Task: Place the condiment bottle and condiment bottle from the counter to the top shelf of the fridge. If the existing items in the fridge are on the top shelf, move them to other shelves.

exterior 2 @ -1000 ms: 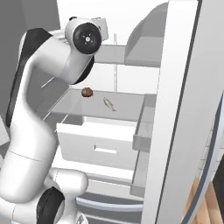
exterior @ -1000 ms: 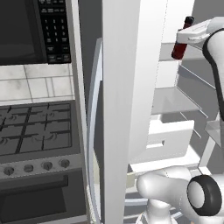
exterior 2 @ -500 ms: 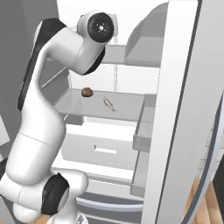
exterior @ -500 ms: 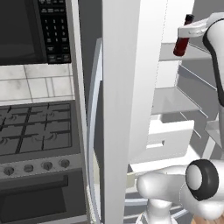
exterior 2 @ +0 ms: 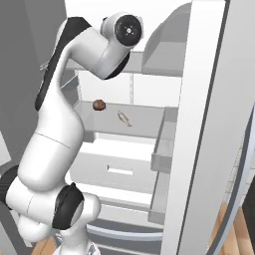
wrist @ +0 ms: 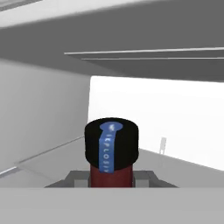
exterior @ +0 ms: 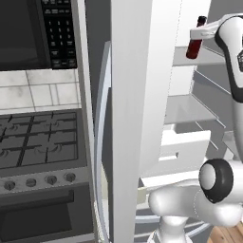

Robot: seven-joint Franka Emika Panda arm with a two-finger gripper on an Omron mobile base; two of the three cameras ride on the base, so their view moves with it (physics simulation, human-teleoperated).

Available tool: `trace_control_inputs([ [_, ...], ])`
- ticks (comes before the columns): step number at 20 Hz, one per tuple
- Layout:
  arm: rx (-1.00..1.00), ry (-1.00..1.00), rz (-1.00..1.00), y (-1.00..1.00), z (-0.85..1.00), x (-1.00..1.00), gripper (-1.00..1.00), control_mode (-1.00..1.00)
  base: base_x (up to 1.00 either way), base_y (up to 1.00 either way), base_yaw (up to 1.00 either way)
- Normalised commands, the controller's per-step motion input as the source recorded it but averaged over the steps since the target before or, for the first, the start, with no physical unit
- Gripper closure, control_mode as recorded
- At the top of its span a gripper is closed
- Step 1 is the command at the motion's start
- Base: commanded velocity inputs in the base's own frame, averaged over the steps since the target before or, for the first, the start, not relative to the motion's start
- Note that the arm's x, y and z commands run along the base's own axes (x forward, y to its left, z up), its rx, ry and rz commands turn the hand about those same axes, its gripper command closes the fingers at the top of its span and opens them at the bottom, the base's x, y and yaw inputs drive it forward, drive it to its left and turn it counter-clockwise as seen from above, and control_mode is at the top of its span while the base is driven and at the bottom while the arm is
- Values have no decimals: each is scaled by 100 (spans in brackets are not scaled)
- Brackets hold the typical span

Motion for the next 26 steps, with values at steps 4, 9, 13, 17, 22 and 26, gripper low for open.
trace_control_inputs([
  [4,0,2,0,0,-27,53,100,-100,0,0,0],
  [9,0,5,-1,0,-35,49,100,-100,0,0,0],
  [13,0,6,-1,0,-29,52,100,-100,0,0,0],
  [17,0,6,0,0,-24,40,100,-100,0,0,0],
  [22,0,6,0,0,-15,24,100,-100,0,0,0],
  [26,2,4,0,-7,2,24,100,-100,0,0,0],
])
